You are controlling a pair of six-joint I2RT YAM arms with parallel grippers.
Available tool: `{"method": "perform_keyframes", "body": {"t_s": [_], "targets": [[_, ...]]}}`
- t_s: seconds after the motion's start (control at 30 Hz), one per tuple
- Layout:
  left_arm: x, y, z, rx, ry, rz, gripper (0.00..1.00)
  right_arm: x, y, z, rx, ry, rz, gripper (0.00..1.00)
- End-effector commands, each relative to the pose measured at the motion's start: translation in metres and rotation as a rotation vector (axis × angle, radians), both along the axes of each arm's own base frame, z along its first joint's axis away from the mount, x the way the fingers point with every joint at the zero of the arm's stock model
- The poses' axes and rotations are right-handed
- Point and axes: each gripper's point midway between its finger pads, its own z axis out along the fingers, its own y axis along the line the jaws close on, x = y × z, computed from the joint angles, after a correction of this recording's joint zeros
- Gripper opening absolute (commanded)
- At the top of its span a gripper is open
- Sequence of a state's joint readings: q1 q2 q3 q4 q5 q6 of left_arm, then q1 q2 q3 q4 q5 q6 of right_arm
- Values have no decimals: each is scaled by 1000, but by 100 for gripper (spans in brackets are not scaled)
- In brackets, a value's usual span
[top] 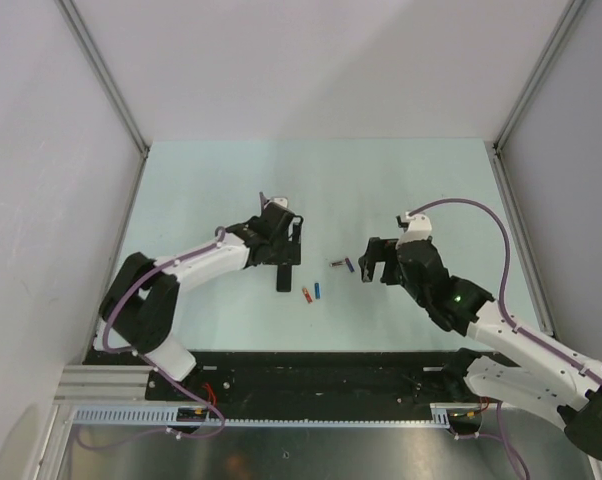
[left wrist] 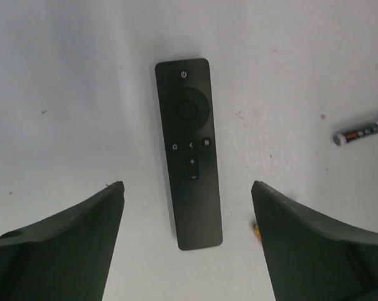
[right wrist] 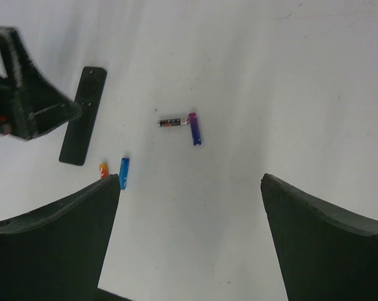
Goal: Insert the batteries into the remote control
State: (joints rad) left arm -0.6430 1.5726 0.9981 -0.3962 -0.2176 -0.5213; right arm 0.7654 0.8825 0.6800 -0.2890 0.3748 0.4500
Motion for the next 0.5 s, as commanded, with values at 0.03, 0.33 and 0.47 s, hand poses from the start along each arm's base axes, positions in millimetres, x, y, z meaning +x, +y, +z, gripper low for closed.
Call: {"method": "perform_keyframes", "body": {"t_s": [0.03, 0.33, 0.47], "targets": [[26, -1, 4, 83, -37, -4, 86, -9, 9, 13, 22, 0, 20, 100], [44, -13, -19, 118, 28, -28, 68, -13, 9, 7, 3, 18, 27, 100], [46, -9, -27, 128, 48, -21, 68, -14, 8, 15, 25, 1, 28, 100]]}}
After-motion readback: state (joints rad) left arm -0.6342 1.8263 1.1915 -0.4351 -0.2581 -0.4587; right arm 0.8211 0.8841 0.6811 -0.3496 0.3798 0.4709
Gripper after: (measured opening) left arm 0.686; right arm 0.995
